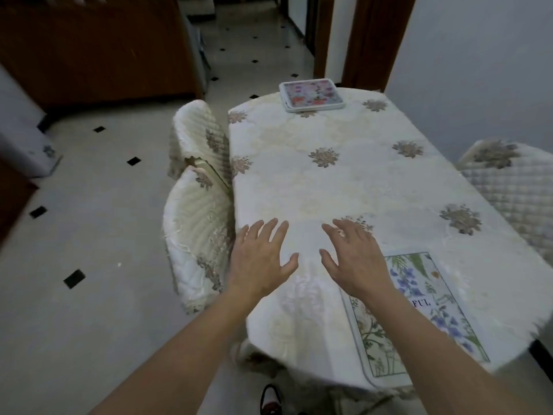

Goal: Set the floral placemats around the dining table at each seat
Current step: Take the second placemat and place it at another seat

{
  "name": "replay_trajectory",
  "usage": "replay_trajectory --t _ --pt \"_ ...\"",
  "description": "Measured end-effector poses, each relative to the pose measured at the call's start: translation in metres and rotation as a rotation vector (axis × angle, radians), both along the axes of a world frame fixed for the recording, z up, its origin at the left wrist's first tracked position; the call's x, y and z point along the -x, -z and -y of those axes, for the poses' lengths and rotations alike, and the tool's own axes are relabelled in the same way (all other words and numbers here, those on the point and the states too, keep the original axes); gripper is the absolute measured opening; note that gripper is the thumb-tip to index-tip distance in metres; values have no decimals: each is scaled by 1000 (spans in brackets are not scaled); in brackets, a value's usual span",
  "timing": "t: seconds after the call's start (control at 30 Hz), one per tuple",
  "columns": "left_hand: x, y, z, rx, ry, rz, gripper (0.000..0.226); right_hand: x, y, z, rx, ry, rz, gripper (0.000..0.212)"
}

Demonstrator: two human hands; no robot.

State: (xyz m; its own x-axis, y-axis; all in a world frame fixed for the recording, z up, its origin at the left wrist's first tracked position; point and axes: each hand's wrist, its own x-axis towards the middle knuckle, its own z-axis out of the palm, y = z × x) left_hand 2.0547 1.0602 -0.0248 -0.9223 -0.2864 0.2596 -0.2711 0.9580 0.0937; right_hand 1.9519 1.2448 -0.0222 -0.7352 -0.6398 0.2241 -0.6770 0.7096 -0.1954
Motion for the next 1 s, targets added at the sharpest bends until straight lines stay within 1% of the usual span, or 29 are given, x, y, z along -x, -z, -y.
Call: replay_trajectory --t 0.17,0.33,0.53,0.6,0.7,0.87,1.0 --pt "-62 -9 35 13 -239 -86 61 -17 -2 60 4 -237 -8 49" --pt "-127 -14 54 41 -450 -23 62 -51 -1 107 56 -444 24 50" --pt "-201 -18 65 43 -654 -13 61 -93 -1 157 17 -643 39 52" --pt "-223 -18 71 40 -723 -6 62 -108 -2 174 12 -687 29 49" --pt "-249 -19 85 33 -770 19 64 -130 -6 200 24 -745 6 47" --pt "-277 -10 126 22 -808 49 67 -160 -6 252 18 -841 29 48" --pt "-301 -4 190 26 -813 33 66 -178 1 312 24 -820 48 49"
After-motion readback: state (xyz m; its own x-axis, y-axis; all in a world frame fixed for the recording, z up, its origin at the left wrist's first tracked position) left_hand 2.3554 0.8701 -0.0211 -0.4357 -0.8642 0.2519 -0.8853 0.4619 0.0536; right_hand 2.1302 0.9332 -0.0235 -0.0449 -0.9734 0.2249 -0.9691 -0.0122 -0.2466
